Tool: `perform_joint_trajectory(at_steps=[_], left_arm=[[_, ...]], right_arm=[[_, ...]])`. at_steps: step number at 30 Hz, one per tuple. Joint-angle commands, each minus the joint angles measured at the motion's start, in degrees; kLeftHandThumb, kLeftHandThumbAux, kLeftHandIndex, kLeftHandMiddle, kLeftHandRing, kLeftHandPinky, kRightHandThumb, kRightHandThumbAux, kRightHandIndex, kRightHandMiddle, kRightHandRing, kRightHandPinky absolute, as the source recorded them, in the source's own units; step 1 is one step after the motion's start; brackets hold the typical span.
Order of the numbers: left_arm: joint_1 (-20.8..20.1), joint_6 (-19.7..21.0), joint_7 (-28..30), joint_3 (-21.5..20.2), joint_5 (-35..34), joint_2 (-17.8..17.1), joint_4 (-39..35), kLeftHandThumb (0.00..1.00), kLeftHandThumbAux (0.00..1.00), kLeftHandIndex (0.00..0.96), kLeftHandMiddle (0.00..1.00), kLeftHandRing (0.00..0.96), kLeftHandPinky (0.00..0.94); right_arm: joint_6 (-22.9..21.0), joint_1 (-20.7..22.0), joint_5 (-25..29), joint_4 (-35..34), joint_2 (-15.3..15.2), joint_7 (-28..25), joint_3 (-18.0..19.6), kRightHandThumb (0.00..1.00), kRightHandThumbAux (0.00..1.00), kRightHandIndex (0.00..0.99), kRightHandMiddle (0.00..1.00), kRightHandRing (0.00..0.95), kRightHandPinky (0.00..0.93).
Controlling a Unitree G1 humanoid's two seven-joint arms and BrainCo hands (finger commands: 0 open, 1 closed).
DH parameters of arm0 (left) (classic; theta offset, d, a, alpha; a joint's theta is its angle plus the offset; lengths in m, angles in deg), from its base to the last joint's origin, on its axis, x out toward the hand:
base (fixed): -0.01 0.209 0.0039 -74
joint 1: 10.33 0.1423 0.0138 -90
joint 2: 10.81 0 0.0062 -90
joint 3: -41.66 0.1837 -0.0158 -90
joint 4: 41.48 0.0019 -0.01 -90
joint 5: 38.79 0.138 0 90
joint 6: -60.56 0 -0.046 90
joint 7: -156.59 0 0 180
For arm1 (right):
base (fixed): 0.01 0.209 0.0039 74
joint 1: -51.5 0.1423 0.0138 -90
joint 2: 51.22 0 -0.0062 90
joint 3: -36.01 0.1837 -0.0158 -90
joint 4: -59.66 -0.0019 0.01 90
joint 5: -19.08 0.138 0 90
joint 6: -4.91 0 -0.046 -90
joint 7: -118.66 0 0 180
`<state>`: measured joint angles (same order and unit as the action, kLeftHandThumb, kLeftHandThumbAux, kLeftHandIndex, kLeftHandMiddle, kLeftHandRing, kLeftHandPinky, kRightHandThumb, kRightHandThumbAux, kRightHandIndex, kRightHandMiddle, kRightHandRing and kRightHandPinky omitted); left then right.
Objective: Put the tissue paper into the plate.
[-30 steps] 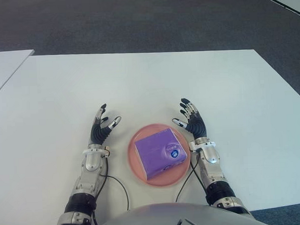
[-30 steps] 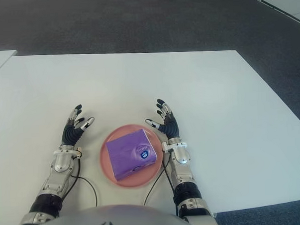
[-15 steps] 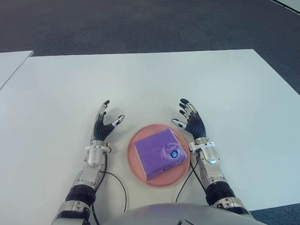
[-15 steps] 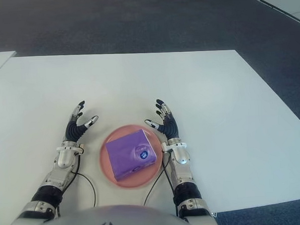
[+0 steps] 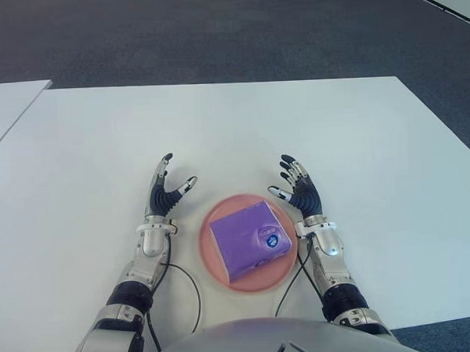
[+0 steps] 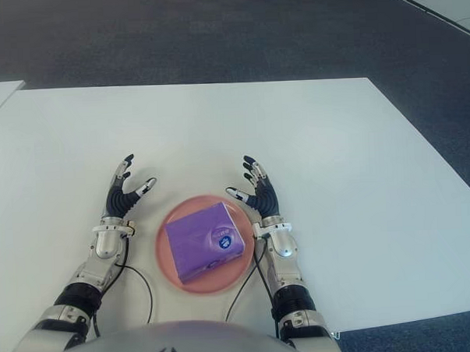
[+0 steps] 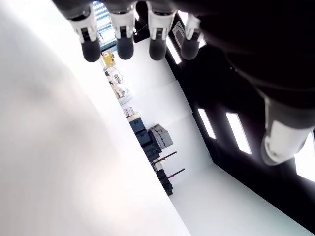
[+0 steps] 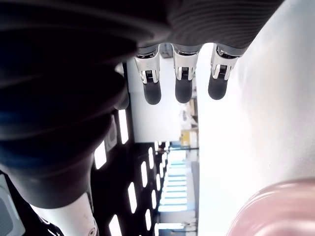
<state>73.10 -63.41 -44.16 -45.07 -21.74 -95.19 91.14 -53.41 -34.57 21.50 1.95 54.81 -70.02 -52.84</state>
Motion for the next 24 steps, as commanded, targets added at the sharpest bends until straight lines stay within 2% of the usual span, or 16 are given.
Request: perform_joint_trajectory(at_steps=[1,6,24], left_arm=[[3.22,-0.78,-1.15,0.93,0.51,1.78,5.59,0.0,0.538,0.0,0.0,0.0,0.0],[2.79,-2.92,-0.15,0.2,-1.53,2.52,6.5,0.0,0.527,0.0,0.0,0.0,0.0],[2.46,-4.0,1.88,-0.29,-5.41,4.1,6.54,0.017,0.55,0.0,0.0,0.0,0.0]], right_arm=[[-3.39,-3.51,-0.41,5.11,0.1,0.49,0.0,0.0,0.825,0.122,0.108,0.075,0.077],[-3.59,-3.11,-0.62,5.31,0.14,1.24,0.13,0.0,0.828,0.126,0.111,0.078,0.081],[-2.83,-1.94,-0.24,6.34,0.1,2.41,0.59,0.0,0.78,0.107,0.092,0.061,0.057]])
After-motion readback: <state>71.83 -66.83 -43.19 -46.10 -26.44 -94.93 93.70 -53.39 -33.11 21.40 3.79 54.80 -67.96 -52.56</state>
